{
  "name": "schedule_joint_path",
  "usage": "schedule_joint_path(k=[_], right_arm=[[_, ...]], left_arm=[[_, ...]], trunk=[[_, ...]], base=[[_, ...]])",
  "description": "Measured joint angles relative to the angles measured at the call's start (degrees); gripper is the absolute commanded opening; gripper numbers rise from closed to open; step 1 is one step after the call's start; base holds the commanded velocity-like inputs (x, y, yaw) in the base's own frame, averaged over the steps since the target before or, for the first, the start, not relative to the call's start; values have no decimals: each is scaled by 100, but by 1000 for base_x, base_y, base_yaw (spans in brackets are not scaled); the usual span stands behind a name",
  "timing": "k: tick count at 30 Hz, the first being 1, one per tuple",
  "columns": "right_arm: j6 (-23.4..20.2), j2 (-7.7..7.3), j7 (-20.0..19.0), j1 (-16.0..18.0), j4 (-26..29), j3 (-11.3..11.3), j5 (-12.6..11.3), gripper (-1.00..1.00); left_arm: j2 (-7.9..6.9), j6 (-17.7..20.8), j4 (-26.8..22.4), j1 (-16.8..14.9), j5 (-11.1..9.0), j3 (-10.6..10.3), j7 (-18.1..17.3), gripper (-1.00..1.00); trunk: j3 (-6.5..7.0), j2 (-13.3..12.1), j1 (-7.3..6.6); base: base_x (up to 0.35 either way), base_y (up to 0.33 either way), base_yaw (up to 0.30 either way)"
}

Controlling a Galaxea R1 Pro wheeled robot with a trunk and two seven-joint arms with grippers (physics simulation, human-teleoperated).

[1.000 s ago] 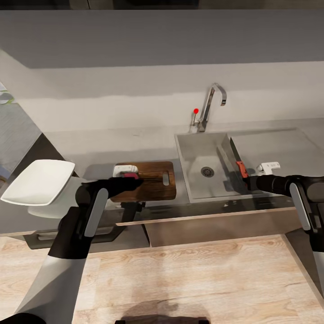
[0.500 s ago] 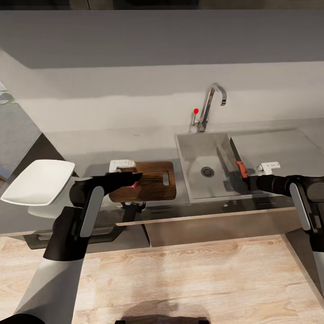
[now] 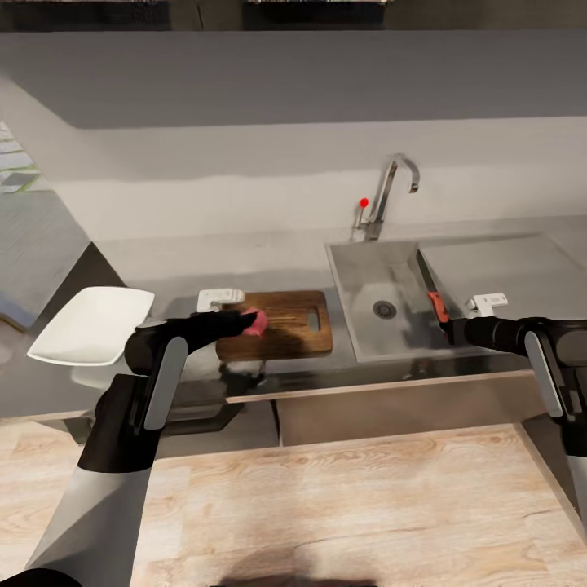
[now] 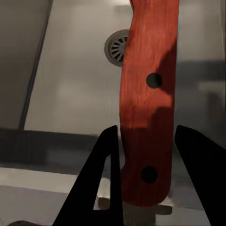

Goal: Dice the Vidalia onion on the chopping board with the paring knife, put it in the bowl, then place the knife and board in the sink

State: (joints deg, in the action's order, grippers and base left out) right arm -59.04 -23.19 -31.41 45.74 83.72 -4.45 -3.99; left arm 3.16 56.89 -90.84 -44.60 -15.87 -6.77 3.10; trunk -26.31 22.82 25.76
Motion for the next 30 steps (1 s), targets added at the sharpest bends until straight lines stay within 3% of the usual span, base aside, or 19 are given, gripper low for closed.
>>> schedule_joint_path(k=[9,13,18,22,25,30], right_arm=[[0,0,1,1,1,0,0,-100],[1,0,1,1,1,0,0,-100],[2,0,8,0,1,0,0,-100],[2,0,9,0,1,0,0,-100],[1,1,10,0,1,0,0,-100],[1,0,14,0,1,0,4,-100]], left_arm=[[0,-53,-2,0,-1,-8,0,100],[-5,-400,-12,0,1,-2,5,100],[-20,-1443,-26,0,10,0,15,100],[-65,-2003,-31,52,15,-1,13,100],[-149,-2575,-37,268,20,-6,-1,100],[-245,-4089,-39,846,21,-54,-37,100]], trunk=[[83,0,-1],[120,0,-2],[159,0,-2],[186,0,-1],[205,0,-2],[236,0,-2]], base=[[-37,63,0],[-5,8,0],[-1,2,0],[0,0,0],[0,0,0],[0,0,0]])
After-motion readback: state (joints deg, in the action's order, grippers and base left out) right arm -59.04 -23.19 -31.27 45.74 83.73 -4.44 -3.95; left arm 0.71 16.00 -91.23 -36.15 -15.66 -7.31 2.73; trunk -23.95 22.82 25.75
